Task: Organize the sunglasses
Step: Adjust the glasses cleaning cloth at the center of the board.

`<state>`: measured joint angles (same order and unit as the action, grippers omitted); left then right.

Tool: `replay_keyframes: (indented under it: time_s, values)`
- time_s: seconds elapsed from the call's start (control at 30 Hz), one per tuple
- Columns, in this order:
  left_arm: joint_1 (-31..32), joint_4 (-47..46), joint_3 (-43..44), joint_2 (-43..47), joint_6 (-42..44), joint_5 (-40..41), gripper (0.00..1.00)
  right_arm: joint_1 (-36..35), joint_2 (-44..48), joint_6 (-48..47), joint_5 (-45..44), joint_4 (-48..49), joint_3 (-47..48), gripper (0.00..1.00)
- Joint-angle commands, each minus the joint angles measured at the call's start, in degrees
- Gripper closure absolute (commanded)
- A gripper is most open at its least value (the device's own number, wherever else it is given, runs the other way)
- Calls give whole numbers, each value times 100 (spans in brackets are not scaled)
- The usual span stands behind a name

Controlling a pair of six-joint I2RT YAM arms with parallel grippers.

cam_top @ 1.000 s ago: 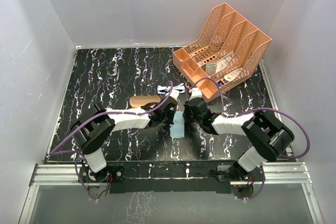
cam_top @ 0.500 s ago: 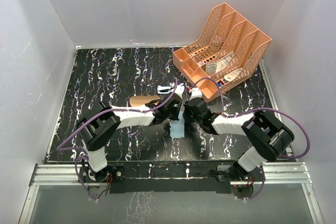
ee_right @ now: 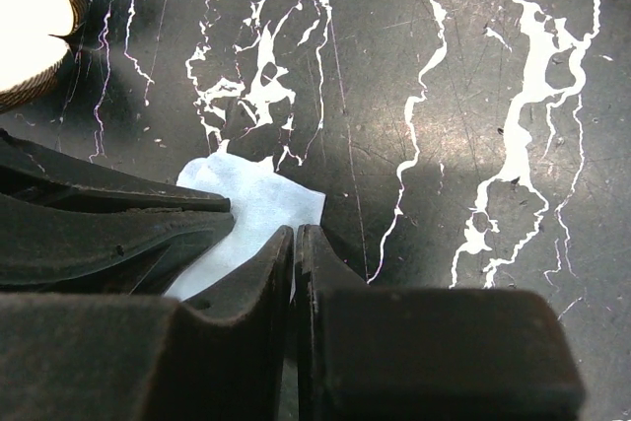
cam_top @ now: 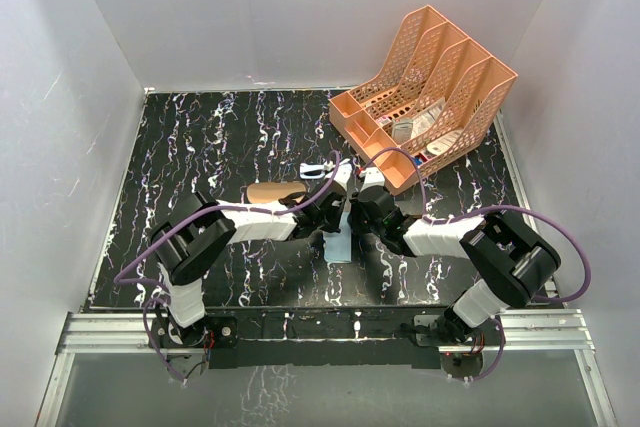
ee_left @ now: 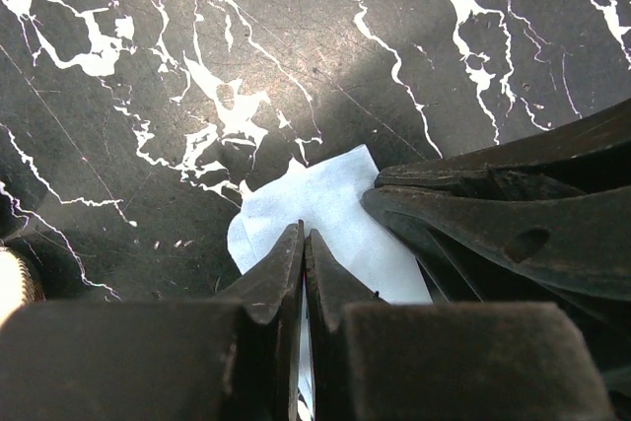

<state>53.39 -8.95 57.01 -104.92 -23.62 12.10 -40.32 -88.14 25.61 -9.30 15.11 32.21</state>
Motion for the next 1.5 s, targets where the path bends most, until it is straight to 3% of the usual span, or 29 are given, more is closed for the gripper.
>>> replay_keyframes:
  time_s: [0.0, 0.3, 1.0, 1.47]
  values:
    - [31, 83, -65, 301, -22, 66, 100, 24, 118, -36, 90, -168, 43, 93]
    - [28, 190, -87, 544, 15, 139, 100, 25, 745, -53, -25, -462, 123, 91]
    - [30, 282, -719, 1132, -168, 344, 100, 4, 951, 152, 233, -526, -172, 91]
    - [55, 394, -1106, 1609, -495, 31, 100, -993, 1333, 601, 54, -1047, -106, 97]
